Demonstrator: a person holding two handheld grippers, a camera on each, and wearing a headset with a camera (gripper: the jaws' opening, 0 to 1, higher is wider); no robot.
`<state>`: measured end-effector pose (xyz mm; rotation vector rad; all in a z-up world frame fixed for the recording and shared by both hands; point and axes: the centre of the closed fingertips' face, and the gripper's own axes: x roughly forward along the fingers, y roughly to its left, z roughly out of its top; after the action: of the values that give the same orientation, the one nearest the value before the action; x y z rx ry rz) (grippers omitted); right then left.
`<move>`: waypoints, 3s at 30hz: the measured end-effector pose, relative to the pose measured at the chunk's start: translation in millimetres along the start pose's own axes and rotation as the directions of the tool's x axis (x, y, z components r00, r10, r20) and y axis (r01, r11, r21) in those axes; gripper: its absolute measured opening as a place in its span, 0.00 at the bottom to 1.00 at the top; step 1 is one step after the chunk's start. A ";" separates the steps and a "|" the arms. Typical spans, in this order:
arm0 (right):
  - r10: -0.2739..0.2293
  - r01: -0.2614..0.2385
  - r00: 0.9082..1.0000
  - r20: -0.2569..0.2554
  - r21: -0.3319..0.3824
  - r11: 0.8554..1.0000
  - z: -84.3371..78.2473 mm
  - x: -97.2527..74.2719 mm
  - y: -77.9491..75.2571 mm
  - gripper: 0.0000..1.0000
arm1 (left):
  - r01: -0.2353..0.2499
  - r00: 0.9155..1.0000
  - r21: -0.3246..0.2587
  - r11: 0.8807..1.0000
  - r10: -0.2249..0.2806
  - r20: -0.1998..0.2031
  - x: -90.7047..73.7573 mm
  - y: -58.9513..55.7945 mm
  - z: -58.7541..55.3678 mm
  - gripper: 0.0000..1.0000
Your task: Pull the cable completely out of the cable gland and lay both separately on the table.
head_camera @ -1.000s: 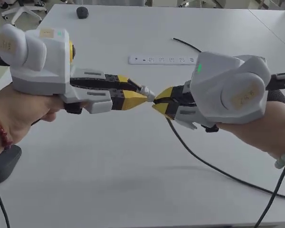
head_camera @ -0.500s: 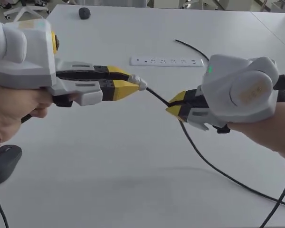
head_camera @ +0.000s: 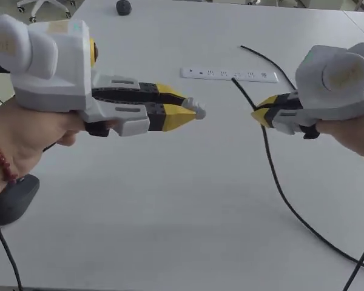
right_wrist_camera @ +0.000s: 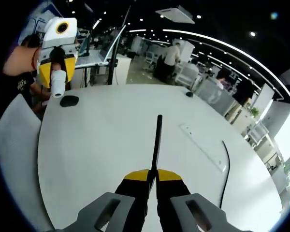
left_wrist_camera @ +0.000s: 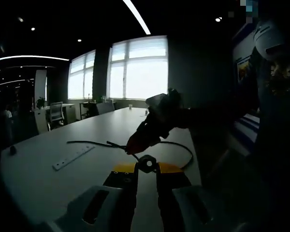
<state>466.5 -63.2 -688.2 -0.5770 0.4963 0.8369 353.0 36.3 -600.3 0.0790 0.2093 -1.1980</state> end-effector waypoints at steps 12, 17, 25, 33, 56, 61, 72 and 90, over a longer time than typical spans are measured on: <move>-0.022 0.041 0.993 -0.120 0.156 0.987 -40.0 82.0 -54.2 0.00 | -0.041 0.998 0.025 0.999 0.042 -0.042 8.3 22.9 -28.0 0.15; 0.006 0.026 0.984 -0.175 0.180 0.983 -57.2 105.5 -53.7 0.00 | -0.047 0.997 0.021 0.999 0.048 -0.059 10.3 29.1 -39.1 0.15; 0.023 0.016 0.976 -0.215 0.177 0.984 -70.3 119.8 -49.0 0.00 | -0.036 0.997 0.015 0.999 0.037 -0.072 17.0 29.3 -49.3 0.15; 0.041 0.006 0.971 -0.235 0.194 0.981 -77.6 122.2 -43.3 0.01 | -0.037 0.997 0.005 0.999 0.037 -0.065 16.1 27.5 -50.7 0.15; 0.000 0.019 0.996 -0.088 0.211 0.977 -46.0 77.7 -31.1 0.39 | -0.044 0.997 -0.006 0.999 0.043 -0.057 17.2 23.8 -49.6 0.15; -0.011 0.013 1.000 -0.008 0.236 0.972 -29.4 51.8 -14.6 0.57 | -0.048 0.997 -0.005 0.999 0.048 -0.054 17.3 21.9 -49.1 0.16; -0.078 0.054 0.992 0.099 0.230 0.972 -13.0 -20.9 23.8 0.77 | -0.058 0.997 -0.005 0.998 0.057 -0.052 10.7 16.4 -48.7 0.16; -0.186 0.129 0.971 0.148 0.329 0.935 -48.9 -103.5 66.5 0.99 | -0.094 0.995 -0.042 0.995 0.093 -0.024 10.8 11.8 -52.4 0.16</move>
<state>345.1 -115.2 -679.1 -0.2380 0.4048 0.6299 361.4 39.6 -654.3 0.0632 0.2483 -1.0993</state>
